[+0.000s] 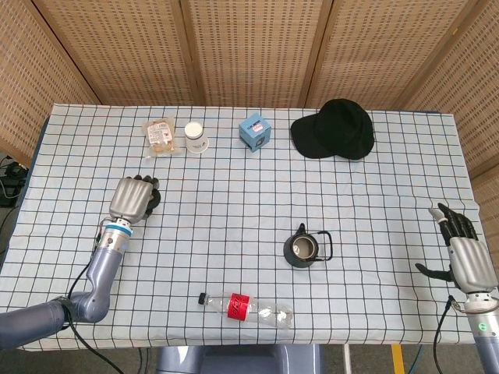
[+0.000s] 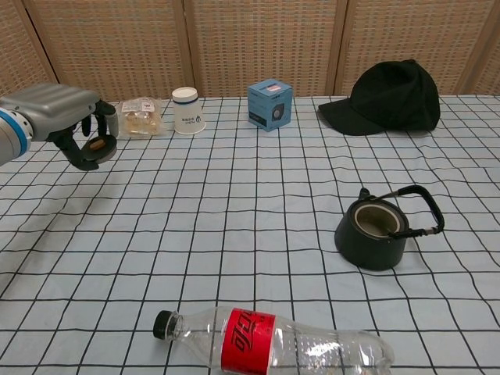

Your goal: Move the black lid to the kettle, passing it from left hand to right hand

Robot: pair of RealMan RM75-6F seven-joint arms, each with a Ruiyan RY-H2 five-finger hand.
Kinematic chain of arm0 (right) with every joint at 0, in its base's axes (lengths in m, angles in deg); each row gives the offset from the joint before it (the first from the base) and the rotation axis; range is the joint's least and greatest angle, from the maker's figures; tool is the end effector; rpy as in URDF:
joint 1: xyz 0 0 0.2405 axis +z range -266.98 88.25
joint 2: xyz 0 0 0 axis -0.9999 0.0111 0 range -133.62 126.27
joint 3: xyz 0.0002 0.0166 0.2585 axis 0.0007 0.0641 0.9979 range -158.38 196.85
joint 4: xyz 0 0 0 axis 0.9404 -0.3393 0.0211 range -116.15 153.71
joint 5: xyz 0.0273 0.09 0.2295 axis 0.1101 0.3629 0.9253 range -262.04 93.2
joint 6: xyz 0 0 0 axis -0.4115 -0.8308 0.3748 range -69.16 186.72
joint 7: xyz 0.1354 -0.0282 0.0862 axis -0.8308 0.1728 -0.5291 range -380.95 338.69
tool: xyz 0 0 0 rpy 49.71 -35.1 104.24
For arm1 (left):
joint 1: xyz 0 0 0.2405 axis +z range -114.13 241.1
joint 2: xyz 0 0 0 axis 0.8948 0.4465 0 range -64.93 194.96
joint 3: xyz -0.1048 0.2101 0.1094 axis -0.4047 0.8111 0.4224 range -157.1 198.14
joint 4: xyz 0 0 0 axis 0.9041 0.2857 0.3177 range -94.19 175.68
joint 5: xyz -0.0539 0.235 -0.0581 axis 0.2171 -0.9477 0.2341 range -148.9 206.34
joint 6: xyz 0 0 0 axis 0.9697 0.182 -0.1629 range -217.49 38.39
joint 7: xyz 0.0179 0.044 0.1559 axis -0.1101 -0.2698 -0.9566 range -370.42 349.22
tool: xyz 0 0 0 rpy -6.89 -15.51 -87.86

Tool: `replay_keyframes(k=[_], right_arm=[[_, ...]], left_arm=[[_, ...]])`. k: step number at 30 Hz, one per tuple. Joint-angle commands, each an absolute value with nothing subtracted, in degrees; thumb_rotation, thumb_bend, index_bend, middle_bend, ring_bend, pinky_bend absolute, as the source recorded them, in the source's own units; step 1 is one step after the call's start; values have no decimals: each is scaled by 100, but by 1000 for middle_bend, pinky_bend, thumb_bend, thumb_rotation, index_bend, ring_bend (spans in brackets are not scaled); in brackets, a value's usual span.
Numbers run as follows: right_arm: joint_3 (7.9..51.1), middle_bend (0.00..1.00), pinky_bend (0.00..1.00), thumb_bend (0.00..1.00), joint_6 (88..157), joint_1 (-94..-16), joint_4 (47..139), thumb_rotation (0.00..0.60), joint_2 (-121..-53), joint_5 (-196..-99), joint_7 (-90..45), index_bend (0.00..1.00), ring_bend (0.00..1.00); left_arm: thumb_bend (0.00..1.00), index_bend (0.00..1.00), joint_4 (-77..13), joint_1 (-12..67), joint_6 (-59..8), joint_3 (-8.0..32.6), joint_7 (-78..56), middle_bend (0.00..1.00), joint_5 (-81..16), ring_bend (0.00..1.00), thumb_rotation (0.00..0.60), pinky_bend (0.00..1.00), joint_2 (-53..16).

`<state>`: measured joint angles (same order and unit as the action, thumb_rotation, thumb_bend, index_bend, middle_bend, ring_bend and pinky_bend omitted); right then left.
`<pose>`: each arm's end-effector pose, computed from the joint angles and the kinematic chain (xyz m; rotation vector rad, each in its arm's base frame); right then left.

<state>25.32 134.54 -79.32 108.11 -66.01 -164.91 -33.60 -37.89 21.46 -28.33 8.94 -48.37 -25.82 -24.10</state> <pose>-0.3426 -0.2489 0.1356 1.3347 -1.0735 0.9743 -0.1866 0.4036 -0.0275 -1.6962 -0.6978 -0.6659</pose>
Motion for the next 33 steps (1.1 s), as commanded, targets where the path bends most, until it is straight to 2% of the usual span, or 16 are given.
replay_keyframes(k=[1, 10, 18, 21, 33], right_arm=[[2537, 0, 0, 228, 13431, -7930, 10799, 600, -6589, -16475, -3405, 94, 0], [2553, 0, 0, 228, 13316, -7902, 10693, 600, -6571, -16422, -3608, 94, 0], [2580, 0, 0, 228, 13262, -7893, 10612, 600, -6565, -16366, -3748, 94, 0], [2600, 0, 0, 228, 13232, -7895, 10576, 600, -6556, -16314, -3823, 94, 0], [2651, 0, 0, 228, 13135, -7886, 10411, 600, -6548, -16221, -4079, 94, 0]], left_arm=[[560, 743, -3982, 2057, -2859, 833, -4907, 416, -2540, 388, 600, 509, -2360], [560, 741, -4233, 1641, -2956, 736, -5324, 416, -2500, 388, 600, 509, -2534], [560, 738, -3989, 1275, -3126, 755, -5552, 416, -2433, 388, 600, 509, -3040], [560, 738, -3717, 1016, -3346, 795, -5718, 416, -2422, 388, 600, 509, -3379], [559, 733, -2242, 177, -3934, 493, -5529, 416, -2344, 388, 600, 509, -4701]])
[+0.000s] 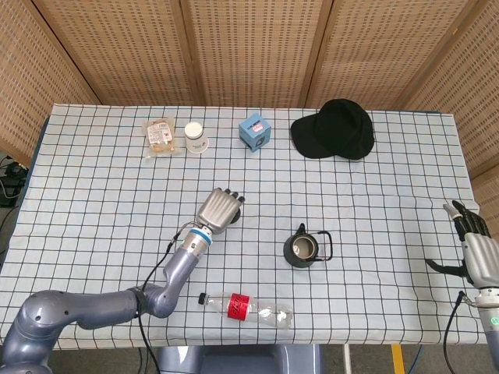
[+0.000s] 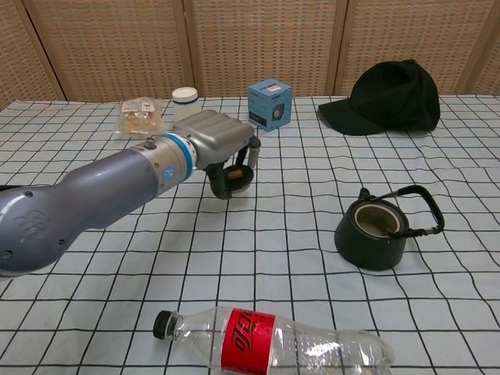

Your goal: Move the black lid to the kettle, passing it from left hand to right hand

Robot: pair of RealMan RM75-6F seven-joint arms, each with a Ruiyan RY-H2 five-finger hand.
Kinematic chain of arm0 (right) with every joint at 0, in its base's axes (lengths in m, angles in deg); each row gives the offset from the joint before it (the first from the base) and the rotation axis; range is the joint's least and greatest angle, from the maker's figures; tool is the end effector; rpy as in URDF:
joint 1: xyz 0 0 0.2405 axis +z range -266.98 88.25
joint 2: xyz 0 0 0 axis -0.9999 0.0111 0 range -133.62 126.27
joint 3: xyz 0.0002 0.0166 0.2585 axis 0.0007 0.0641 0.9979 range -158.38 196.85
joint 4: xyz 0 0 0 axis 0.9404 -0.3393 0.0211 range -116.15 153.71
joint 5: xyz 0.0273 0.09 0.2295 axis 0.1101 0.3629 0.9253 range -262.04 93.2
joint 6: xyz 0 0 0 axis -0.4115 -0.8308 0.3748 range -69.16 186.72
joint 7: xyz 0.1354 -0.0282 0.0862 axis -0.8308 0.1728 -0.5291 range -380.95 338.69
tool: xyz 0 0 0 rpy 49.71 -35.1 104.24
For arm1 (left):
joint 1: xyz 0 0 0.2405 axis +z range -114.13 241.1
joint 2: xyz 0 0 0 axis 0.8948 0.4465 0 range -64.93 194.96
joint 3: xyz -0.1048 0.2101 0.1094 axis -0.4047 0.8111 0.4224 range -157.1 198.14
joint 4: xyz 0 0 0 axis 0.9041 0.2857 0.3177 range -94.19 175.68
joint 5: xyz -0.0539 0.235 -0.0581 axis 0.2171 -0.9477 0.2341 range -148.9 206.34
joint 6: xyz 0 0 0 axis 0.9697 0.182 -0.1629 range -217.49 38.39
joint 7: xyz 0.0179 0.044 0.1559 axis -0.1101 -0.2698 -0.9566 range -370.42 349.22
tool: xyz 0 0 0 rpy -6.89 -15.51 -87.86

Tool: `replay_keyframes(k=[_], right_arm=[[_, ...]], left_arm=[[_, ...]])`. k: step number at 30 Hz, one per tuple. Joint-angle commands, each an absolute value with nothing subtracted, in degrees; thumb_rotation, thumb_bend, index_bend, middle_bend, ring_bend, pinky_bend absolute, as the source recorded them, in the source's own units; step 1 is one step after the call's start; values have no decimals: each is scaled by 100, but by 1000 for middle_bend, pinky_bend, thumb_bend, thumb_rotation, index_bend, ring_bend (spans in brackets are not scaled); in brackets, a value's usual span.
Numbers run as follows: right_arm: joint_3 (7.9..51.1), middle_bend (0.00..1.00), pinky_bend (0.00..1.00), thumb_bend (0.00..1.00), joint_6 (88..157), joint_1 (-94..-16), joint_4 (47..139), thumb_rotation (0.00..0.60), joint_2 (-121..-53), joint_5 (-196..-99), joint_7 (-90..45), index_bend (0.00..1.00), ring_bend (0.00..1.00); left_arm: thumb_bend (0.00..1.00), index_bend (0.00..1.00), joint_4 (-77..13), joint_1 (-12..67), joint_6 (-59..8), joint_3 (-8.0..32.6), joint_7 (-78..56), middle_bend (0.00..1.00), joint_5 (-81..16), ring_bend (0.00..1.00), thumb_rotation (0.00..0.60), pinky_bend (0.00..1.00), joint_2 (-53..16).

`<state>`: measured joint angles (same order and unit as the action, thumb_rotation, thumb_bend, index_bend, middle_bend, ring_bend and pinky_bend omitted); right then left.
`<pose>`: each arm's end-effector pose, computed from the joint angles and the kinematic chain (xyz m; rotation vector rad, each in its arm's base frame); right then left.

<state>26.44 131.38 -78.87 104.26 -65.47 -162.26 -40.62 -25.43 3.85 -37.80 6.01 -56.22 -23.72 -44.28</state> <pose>-0.3653 -0.2584 0.1498 1.2586 -1.1452 0.9825 -0.0357 0.3977 -0.1541 -2.0192 -0.5485 -0.7653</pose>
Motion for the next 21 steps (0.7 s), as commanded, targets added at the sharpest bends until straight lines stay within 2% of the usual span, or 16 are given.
replay_keyframes(k=[1, 6, 9, 12, 14, 17, 21], right_arm=[[2655, 0, 0, 227, 13134, -7886, 10402, 600, -6550, -16218, -4089, 94, 0], [2669, 0, 0, 228, 13139, -7898, 10368, 600, -6548, -16204, -4150, 94, 0], [2681, 0, 0, 228, 13167, -7912, 10357, 600, -6543, -16206, -4188, 93, 0], [2679, 0, 0, 228, 13175, -7923, 10359, 600, -6538, -16208, -4195, 93, 0], [2676, 0, 0, 228, 13180, -7928, 10372, 600, -6536, -16206, -4157, 94, 0], [2675, 0, 0, 227, 13199, -7929, 10405, 600, -6541, -16223, -4110, 94, 0], [2668, 0, 0, 228, 13226, -7931, 10427, 600, -6552, -16249, -4034, 94, 0]], left_arm=[[559, 732, -2159, 132, -3961, 465, -5500, 416, -2337, 388, 600, 509, -4770], [557, 709, -1843, -73, -4079, 380, -5520, 396, -2258, 388, 600, 501, -5026], [547, 662, -1793, -125, -4115, 372, -5604, 350, -2161, 363, 600, 474, -5074], [466, 529, -1873, -139, -4103, 389, -5791, 178, -2008, 214, 600, 342, -5038], [383, 406, -1935, -126, -4015, 410, -5880, 51, -1976, 90, 600, 228, -5009], [287, 239, -2099, -85, -3951, 440, -5952, 0, -1914, 1, 600, 98, -4909], [226, 116, -2371, -1, -3792, 504, -6066, 0, -1871, 0, 600, 16, -4714]])
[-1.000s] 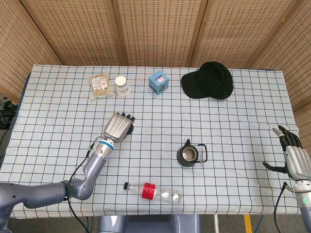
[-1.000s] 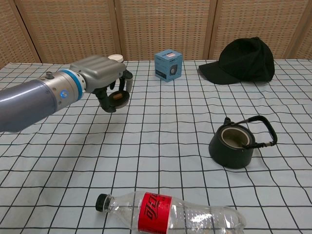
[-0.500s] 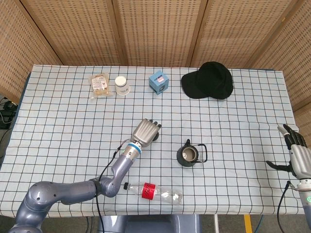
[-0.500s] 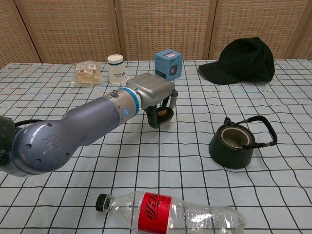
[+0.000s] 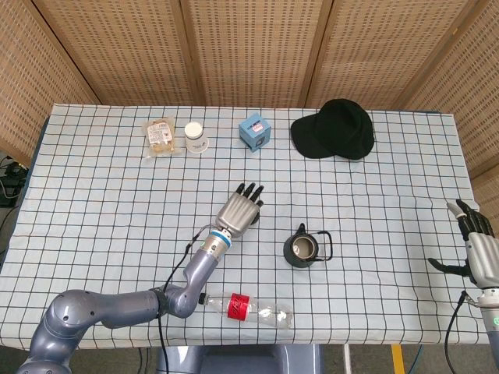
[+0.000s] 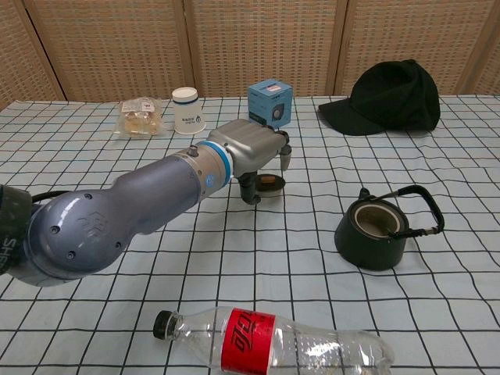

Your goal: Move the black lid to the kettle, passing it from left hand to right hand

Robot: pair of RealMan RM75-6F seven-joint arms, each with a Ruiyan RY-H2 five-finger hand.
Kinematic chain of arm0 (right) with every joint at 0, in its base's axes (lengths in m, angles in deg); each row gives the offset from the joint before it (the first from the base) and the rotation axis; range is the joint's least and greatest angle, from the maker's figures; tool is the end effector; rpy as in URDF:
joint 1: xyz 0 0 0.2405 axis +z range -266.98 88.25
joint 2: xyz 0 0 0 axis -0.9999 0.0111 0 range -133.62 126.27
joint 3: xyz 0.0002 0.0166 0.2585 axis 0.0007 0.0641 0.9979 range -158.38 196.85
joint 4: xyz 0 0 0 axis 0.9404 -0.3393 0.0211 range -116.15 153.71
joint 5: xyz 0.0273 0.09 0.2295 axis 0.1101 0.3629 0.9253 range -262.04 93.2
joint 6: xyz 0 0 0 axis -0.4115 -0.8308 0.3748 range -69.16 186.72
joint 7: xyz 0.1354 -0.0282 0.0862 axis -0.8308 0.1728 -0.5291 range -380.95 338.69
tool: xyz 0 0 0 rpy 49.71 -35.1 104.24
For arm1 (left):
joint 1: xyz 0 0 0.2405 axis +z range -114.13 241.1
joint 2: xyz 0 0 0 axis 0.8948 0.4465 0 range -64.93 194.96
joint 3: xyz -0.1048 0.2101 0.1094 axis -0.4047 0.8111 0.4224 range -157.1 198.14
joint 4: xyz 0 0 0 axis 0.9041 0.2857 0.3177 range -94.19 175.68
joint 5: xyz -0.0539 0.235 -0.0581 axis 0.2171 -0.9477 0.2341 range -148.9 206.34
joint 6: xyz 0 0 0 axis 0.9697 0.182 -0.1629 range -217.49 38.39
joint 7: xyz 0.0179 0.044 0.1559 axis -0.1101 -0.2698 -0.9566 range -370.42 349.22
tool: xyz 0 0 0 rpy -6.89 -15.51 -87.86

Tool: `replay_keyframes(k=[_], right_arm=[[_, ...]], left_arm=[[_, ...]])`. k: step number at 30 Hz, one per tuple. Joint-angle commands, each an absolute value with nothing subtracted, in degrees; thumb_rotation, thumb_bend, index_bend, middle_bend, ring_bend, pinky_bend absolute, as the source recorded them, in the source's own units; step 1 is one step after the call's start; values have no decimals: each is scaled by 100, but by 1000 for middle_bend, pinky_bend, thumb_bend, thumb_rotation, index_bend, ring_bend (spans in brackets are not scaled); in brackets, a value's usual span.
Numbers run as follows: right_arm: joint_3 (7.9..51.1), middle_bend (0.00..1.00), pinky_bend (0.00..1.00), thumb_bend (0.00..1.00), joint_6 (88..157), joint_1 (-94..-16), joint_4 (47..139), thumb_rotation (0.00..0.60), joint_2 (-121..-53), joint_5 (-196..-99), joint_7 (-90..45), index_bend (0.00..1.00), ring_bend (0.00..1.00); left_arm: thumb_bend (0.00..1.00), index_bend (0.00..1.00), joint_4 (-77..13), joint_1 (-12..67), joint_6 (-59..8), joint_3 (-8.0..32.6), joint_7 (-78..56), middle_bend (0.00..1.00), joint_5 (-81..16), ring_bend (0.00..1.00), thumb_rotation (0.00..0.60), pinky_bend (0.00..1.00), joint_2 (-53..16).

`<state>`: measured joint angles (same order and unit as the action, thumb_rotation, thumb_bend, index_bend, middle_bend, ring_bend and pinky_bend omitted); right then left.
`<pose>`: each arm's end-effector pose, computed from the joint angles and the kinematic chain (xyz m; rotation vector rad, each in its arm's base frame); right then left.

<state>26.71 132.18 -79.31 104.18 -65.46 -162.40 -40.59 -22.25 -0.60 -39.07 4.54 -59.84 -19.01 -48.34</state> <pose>-0.3655 -0.2570 0.1527 1.2499 -1.1318 0.9901 -0.0084 0.3950 -0.1746 -2.0474 -0.5428 -0.7441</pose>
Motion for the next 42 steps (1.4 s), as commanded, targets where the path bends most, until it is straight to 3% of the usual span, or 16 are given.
replay_keyframes(k=[1, 10, 20, 29, 35, 42], right_arm=[[2666, 0, 0, 227, 13228, -7931, 10431, 600, -6556, -16250, -4012, 93, 0], [2645, 0, 0, 228, 13234, -7929, 10500, 600, -6591, -16233, -3744, 94, 0], [2612, 0, 0, 205, 13286, -7911, 10627, 600, -6738, -16219, -3179, 94, 0], [2624, 0, 0, 149, 13307, -7865, 10722, 600, -6895, -16198, -2869, 94, 0], [2791, 0, 0, 142, 13388, -7721, 10950, 600, -7028, -16129, -2348, 94, 0], [3376, 0, 0, 142, 13362, -7075, 11760, 600, -7153, -16042, -1248, 140, 0]], left_arm=[[215, 99, -2433, 26, -3730, 529, -6091, 0, -1889, 0, 600, 9, -4660], [178, 49, -3358, 567, -3235, 708, -5815, 0, -1979, 0, 600, 0, -3895], [178, 52, -5267, 2268, -1305, 1509, -5262, 0, -2575, 0, 600, 0, -2107], [178, 57, -5870, 3682, 38, 2304, -4197, 0, -3599, 0, 600, 0, -1042], [178, 58, -5691, 4170, 129, 2437, -3465, 0, -3922, 0, 600, 0, -753], [178, 65, -5702, 4324, -48, 2161, -2952, 0, -3968, 0, 600, 0, -448]])
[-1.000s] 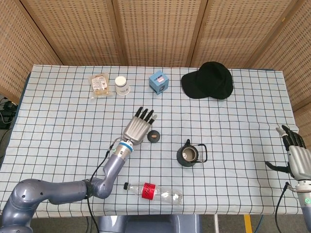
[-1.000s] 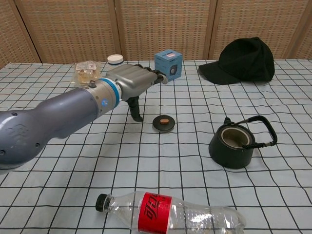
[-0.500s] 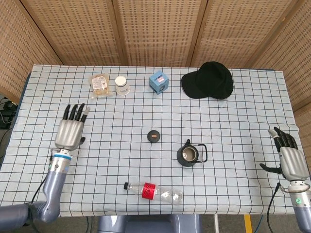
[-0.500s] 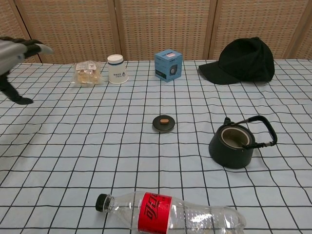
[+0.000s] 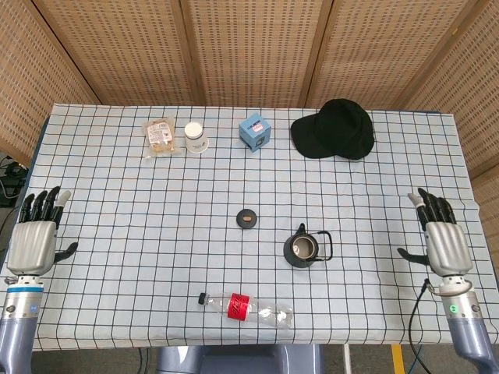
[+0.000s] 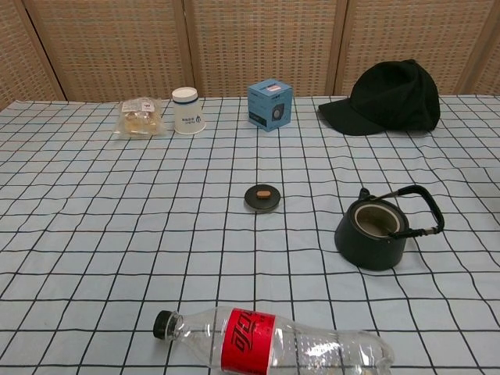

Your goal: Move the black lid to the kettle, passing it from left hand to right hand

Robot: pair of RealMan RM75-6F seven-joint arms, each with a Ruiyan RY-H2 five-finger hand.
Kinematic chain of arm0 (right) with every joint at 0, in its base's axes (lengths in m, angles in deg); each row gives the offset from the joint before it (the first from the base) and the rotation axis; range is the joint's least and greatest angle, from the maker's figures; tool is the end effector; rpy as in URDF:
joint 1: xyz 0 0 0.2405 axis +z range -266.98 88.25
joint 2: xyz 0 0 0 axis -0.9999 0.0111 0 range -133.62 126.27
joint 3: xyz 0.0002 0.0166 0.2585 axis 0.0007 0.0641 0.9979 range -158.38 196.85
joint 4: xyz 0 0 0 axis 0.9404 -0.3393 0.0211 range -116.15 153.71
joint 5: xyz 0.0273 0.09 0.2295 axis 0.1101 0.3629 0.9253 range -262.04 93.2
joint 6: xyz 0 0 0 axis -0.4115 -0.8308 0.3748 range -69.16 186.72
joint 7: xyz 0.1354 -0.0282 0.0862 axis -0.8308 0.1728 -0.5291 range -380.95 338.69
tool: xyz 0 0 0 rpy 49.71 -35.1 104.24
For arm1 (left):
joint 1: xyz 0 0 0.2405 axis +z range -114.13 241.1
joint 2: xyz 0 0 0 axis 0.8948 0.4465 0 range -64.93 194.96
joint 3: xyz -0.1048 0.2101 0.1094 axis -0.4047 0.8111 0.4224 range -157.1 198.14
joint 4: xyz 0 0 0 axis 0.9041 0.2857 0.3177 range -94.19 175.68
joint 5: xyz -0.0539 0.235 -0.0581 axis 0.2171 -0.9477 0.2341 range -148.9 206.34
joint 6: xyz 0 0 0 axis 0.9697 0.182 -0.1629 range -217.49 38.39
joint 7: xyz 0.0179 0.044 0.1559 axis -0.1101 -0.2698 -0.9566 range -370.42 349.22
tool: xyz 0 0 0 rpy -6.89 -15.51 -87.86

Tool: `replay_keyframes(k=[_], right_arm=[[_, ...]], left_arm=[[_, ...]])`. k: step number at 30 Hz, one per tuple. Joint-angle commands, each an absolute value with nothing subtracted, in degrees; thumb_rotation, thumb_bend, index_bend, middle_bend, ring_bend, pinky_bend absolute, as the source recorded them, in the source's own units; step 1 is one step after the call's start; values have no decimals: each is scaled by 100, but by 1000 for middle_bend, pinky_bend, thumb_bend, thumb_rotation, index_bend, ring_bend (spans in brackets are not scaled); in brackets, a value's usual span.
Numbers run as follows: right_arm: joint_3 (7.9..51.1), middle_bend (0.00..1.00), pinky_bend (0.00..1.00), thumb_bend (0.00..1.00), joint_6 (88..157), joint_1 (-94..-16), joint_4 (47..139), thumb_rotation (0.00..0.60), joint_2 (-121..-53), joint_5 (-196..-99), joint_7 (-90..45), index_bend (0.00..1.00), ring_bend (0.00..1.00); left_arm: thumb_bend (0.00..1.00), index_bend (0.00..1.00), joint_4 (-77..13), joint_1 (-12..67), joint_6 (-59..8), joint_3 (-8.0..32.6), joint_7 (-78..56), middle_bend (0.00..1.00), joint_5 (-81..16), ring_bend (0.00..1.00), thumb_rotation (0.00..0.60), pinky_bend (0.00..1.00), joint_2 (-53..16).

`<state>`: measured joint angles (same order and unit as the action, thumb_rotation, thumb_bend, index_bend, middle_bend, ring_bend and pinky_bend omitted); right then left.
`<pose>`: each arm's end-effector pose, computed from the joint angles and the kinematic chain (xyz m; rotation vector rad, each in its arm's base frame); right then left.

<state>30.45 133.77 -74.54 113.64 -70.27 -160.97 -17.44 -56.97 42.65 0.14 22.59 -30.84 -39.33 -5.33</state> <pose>-0.2861 -0.2898 0.1123 1.3728 -0.9367 0.9840 -0.2831 0.2594 0.0917 -1.3751 -0.7835 -0.7806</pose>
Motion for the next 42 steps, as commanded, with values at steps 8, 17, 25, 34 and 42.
replay_keyframes(k=[8, 17, 25, 34, 42], right_arm=[[3754, 29, 0, 142, 12476, -5935, 12084, 600, -8071, -15207, 46, 227, 0], [3816, 80, 0, 175, 12110, -4735, 11454, 600, -9552, -13881, 1731, 326, 0], [3822, 108, 8, 230, 12051, -4277, 10756, 600, -10243, -13412, 1970, 363, 0], [3807, 120, 33, 245, 11929, -4038, 10127, 600, -10615, -13190, 1899, 365, 0], [3816, 118, 35, 245, 11836, -3853, 9737, 600, -10910, -13078, 1851, 346, 0]], left_arm=[[177, 65, -5752, 4439, -315, 1967, -2517, 0, -4035, 0, 600, 0, -223], [178, 67, -5734, 4523, -686, 1768, -2079, 0, -3976, 0, 600, 0, 15], [178, 77, -5797, 4575, -923, 1689, -1908, 0, -4008, 0, 600, 0, 157], [178, 79, -5822, 4613, -1048, 1633, -1894, 0, -4057, 0, 600, 0, 194], [178, 79, -5826, 4614, -1223, 1564, -1910, 0, -3956, 0, 600, 0, 218]])
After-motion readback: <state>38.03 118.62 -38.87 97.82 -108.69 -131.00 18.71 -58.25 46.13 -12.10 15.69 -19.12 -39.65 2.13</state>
